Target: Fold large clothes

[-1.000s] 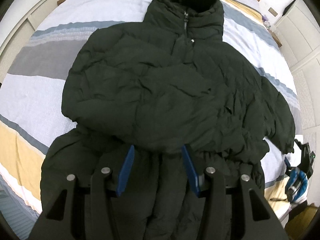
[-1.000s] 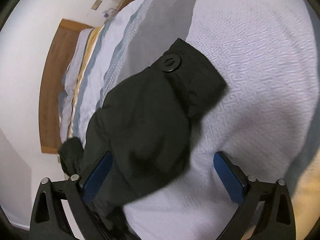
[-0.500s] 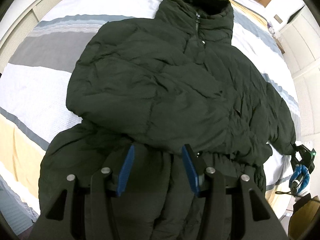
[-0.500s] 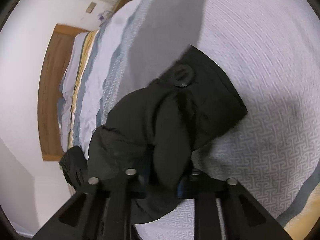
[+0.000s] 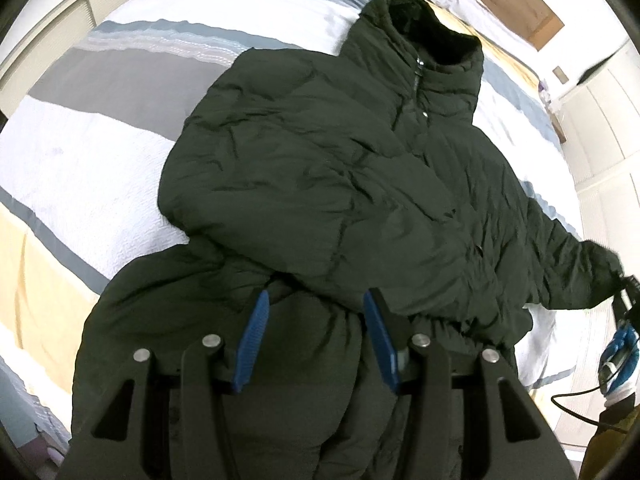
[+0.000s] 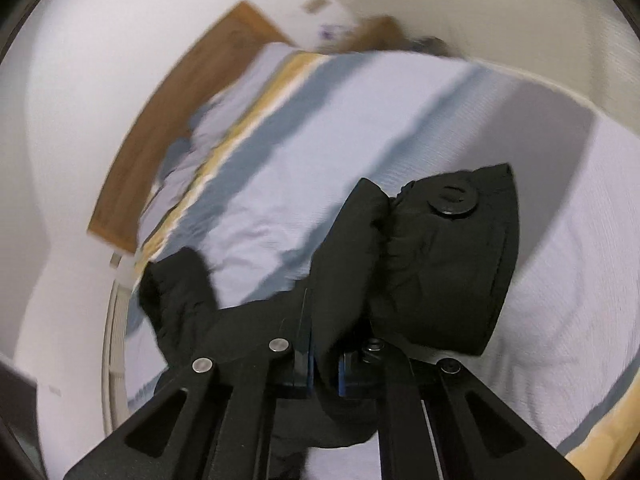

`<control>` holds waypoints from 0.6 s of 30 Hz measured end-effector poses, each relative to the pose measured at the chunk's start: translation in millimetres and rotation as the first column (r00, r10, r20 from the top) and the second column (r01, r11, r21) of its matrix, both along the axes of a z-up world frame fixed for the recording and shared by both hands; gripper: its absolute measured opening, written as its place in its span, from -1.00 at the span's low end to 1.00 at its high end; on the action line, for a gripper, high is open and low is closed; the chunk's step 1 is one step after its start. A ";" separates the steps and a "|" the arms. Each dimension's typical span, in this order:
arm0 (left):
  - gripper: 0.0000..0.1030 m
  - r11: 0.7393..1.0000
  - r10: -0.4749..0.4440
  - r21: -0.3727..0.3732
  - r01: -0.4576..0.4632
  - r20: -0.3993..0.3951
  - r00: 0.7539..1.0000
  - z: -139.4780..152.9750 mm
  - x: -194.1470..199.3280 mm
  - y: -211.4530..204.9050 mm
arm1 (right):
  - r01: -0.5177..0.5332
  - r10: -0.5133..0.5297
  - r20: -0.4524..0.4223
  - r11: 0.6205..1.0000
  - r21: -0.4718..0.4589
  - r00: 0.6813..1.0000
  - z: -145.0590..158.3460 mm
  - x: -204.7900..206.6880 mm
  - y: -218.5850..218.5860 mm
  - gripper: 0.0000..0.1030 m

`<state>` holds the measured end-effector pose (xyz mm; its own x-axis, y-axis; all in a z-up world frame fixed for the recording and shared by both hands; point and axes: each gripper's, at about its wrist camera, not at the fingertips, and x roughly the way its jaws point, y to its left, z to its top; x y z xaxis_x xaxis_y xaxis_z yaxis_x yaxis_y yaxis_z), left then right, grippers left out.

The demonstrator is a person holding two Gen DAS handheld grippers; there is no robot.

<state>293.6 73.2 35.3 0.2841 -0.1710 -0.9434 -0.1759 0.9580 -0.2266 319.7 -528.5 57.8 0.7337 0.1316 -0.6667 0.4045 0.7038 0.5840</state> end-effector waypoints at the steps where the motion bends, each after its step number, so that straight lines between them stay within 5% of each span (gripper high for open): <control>1: -0.08 1.000 0.004 -0.004 -0.004 0.002 1.000 0.0 -0.7 3.6 | -0.023 0.023 0.012 1.000 -0.018 1.000 8.7 4.3 9.1 -0.85; 9: -0.08 0.998 0.062 -0.031 -0.061 0.019 0.998 1.1 -10.5 40.6 | -0.266 0.279 0.052 0.947 -0.183 0.959 64.0 46.2 113.3 -0.85; 18: -0.07 0.991 0.128 -0.035 -0.128 0.007 0.992 -10.4 -25.2 85.4 | -0.513 0.522 -0.043 0.813 -0.275 0.852 44.9 73.6 245.7 -0.85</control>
